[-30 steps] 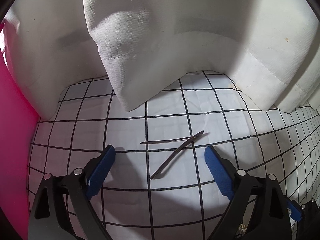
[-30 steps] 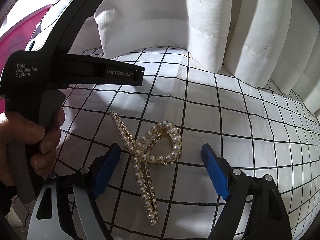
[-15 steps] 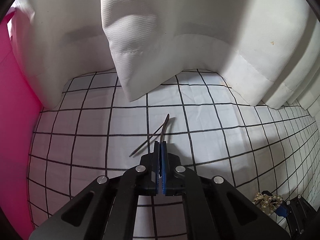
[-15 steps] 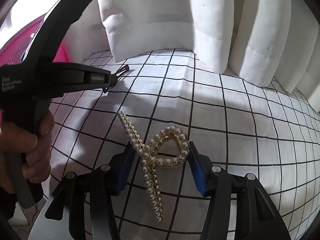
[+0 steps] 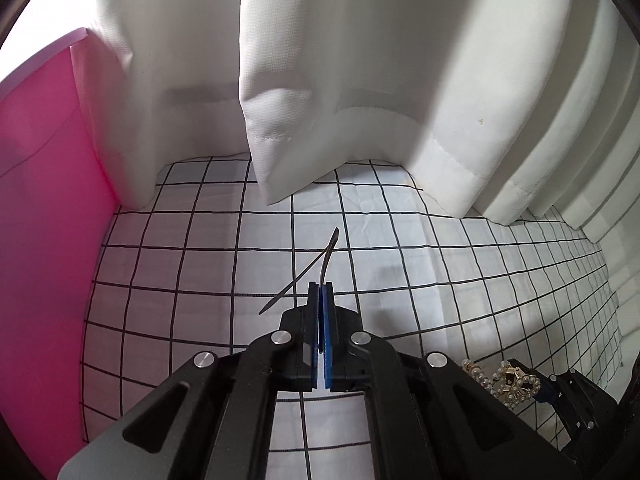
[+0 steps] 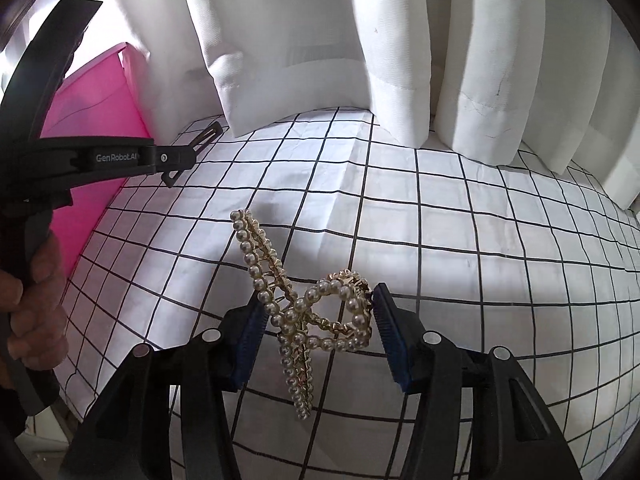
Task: Organize jewelry
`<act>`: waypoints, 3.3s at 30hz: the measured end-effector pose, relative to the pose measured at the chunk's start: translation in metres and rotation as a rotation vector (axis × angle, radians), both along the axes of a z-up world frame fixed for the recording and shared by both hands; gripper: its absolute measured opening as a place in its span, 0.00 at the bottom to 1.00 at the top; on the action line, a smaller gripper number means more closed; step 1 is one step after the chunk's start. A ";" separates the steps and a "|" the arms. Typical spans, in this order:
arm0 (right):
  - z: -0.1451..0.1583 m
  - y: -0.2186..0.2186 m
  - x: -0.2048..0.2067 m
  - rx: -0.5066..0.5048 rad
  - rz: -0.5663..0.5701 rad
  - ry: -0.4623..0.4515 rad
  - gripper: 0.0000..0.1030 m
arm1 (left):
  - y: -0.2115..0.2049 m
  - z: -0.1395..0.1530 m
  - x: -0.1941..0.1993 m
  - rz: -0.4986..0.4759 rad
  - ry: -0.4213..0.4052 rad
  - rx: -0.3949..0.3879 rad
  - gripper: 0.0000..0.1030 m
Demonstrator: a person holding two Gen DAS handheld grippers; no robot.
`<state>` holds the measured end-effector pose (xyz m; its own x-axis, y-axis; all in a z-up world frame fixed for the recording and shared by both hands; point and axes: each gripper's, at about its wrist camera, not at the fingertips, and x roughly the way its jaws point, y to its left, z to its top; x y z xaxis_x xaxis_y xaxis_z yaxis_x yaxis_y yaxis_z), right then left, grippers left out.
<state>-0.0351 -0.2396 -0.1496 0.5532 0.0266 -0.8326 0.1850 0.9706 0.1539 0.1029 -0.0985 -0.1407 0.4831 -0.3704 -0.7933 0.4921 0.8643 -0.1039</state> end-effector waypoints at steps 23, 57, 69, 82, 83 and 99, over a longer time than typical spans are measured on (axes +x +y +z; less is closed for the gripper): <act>0.107 0.000 -0.009 -0.016 0.174 -0.168 0.48 | 0.044 0.108 -0.076 0.168 -0.121 -0.081 0.02; 0.199 0.255 0.180 0.067 0.633 -0.333 0.48 | 0.283 0.154 -0.017 0.664 -0.214 -0.041 0.02; 0.156 0.277 0.225 -0.015 0.572 -0.161 0.56 | 0.288 0.128 0.011 0.699 -0.103 -0.007 0.25; 0.169 0.260 0.210 0.000 0.490 -0.183 0.70 | 0.299 0.131 0.005 0.773 -0.107 0.041 0.90; 0.170 0.260 0.206 0.001 0.491 -0.186 0.70 | 0.300 0.131 0.005 0.777 -0.104 0.044 0.89; 0.175 0.265 0.178 0.014 0.507 -0.211 0.70 | 0.303 0.144 -0.010 0.810 -0.120 0.055 0.90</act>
<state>0.1430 0.0258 0.0257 0.6229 0.3432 -0.7030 -0.3414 0.9278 0.1505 0.0930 0.2048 0.0030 0.6667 0.1675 -0.7263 -0.2817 0.9588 -0.0375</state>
